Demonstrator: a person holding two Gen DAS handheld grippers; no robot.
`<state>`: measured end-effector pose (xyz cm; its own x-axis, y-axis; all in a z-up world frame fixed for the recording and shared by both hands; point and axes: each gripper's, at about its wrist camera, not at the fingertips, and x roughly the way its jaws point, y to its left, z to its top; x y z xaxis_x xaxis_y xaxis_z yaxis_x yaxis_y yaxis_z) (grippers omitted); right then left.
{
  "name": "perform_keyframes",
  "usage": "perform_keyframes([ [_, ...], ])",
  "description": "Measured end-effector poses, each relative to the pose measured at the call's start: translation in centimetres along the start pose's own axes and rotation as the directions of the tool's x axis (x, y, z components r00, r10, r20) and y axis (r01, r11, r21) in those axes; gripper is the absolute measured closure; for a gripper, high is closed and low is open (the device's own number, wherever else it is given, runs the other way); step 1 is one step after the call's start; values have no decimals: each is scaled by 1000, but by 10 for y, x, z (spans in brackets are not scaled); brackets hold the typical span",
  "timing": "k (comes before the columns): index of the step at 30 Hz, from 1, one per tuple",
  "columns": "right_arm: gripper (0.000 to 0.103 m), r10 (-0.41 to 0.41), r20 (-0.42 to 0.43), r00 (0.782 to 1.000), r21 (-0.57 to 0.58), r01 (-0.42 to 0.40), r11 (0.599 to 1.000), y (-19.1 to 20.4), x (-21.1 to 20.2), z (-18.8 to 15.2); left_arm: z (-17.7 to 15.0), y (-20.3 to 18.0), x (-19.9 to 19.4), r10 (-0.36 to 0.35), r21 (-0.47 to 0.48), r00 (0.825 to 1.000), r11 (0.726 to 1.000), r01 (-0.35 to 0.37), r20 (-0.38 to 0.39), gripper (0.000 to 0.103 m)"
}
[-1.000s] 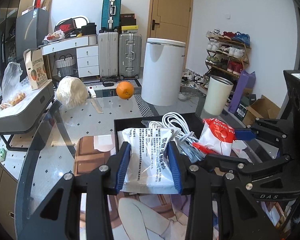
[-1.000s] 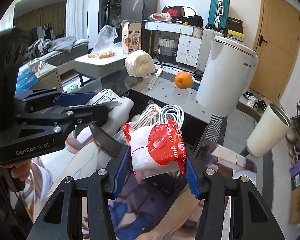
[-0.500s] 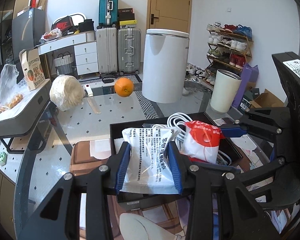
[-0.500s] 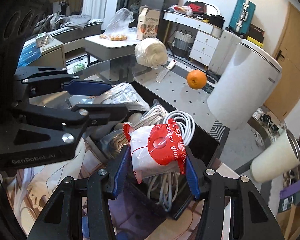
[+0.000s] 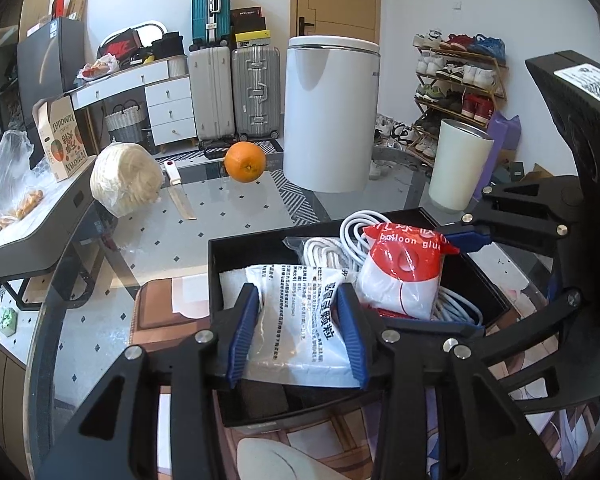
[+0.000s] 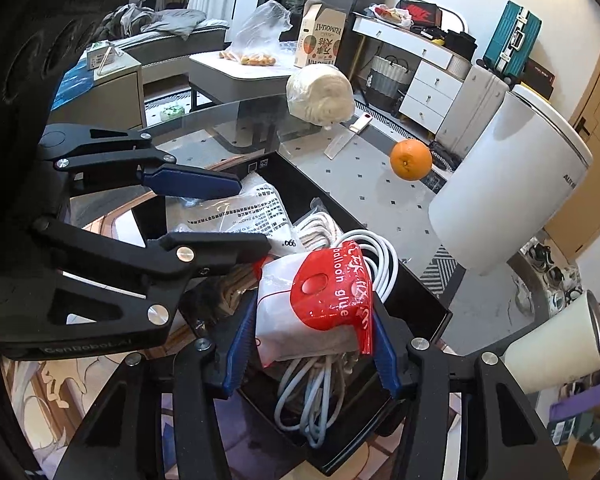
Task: Organize soft objects
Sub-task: 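Carry the packet and red bag into the black box with both tools, then open both tools to release the packet and red bag in the box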
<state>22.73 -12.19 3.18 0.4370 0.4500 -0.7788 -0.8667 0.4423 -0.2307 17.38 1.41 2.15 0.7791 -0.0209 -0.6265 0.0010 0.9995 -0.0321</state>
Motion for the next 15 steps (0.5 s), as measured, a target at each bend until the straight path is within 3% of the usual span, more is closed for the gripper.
perform_keyframes([
  [3, 47, -4, -6, 1000, -12, 4, 1000, 1, 0, 1, 0, 0, 0, 2, 1, 1000, 1000, -2, 1, 57],
  [6, 37, -18, 1, 1000, -21, 18, 1000, 1, -4, 0, -2, 1, -6, -10, -7, 1000, 1000, 10, 3, 43],
  [9, 21, -31, 28, 999, -12, 32, 999, 1, -14, -3, -4, 2, -17, -15, -11, 1000, 1000, 15, 14, 37],
  [10, 17, -28, 40, 999, -9, 28, 1000, 2, -19, -4, -5, 3, -21, -14, -13, 1000, 1000, 14, 24, 27],
  [11, 15, -32, 56, 998, -6, 33, 999, 2, -24, -6, -6, 3, -26, -13, -14, 999, 1000, 14, 40, 19],
  [15, 11, -33, 101, 994, 5, 33, 999, 6, -45, -12, -10, 7, -46, -14, -28, 996, 999, 16, 85, 11],
])
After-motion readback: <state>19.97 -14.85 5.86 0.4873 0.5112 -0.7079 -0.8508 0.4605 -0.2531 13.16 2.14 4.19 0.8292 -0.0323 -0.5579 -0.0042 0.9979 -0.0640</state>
